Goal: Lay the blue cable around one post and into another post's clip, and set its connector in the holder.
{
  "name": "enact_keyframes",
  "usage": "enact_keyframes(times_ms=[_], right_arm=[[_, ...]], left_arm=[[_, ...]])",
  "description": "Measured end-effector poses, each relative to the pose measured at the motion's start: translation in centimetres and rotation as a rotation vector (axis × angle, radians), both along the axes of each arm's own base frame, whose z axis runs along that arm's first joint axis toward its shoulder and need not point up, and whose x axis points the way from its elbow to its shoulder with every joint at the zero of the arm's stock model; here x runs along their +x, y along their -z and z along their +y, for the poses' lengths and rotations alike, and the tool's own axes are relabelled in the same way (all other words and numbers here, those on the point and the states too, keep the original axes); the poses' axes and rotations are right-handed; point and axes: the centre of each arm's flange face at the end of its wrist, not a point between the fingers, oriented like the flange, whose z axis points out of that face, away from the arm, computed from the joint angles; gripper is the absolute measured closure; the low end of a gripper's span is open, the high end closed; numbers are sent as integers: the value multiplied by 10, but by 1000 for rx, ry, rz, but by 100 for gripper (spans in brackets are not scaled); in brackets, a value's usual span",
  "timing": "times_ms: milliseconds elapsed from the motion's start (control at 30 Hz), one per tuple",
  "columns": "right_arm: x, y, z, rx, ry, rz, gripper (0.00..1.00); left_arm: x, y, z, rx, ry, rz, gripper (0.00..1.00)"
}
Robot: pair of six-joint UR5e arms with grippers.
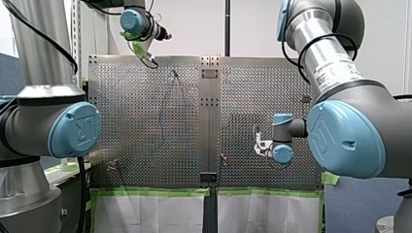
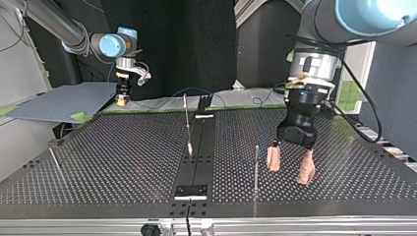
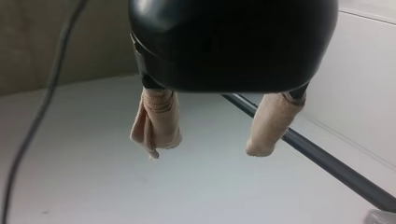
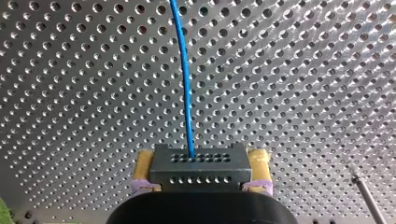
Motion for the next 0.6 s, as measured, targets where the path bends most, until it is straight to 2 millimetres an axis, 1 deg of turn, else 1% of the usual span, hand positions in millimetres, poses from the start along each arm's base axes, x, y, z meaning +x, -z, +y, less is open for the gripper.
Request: enact_keyframes(times_ms=[200,300,433,600], right_arm=[[0,0,0,-3,0,-3,80],[1,0,0,-4,-2,-5,80],[2,-1,0,-5,-4,-7,80],[2,-1,0,-4,-7,-8,80]], left_arm=[[17,2,-5,64,2,39,0],[22,-2,-5,93,-4,48,0],[22,-10,-5,129,-11,51,0],[19,-10,-4,181,-17,76,0]])
